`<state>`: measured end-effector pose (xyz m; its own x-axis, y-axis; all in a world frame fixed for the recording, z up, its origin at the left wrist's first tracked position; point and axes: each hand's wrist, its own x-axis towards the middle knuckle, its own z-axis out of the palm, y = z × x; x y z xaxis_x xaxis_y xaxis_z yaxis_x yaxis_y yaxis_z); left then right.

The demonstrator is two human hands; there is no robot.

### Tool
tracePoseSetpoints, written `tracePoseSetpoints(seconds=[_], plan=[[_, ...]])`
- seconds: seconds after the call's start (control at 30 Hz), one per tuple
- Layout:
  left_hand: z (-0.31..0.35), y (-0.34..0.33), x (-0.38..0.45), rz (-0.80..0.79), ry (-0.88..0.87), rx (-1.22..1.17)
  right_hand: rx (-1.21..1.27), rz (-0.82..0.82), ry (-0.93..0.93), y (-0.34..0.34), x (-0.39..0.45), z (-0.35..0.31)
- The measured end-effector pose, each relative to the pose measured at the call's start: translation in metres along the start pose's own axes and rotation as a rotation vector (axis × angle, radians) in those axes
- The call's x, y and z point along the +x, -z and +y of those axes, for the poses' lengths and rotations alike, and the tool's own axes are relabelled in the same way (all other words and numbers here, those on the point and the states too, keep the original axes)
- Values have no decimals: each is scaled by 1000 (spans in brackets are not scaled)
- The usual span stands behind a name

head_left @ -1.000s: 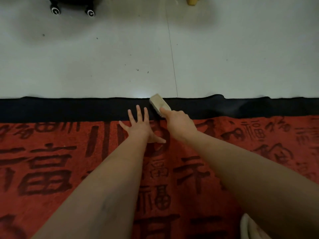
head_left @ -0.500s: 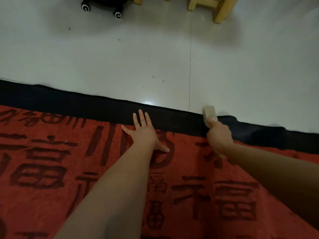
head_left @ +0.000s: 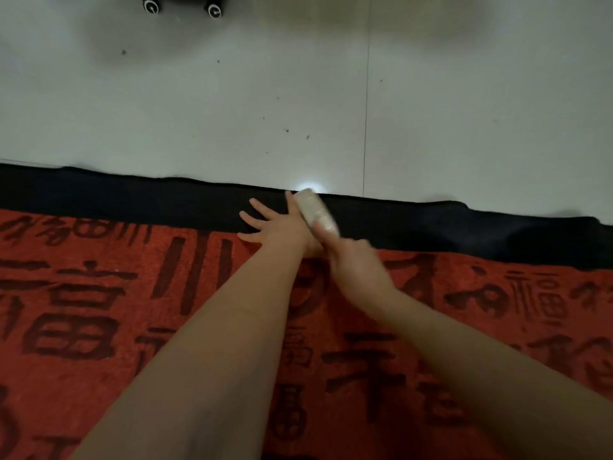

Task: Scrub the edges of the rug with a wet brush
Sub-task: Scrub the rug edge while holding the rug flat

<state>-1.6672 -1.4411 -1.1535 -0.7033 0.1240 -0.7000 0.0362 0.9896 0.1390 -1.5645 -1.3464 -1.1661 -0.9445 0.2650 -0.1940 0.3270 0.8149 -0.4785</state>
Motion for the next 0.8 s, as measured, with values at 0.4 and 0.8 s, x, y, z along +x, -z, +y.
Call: tracePoseSetpoints(seconds=[0.4, 0.8], plan=[[0, -4, 5, 22, 23, 14, -6, -79, 53, -16, -7, -4], [-5, -4, 3, 0, -6, 61, 45, -39, 35, -6, -29, 20]])
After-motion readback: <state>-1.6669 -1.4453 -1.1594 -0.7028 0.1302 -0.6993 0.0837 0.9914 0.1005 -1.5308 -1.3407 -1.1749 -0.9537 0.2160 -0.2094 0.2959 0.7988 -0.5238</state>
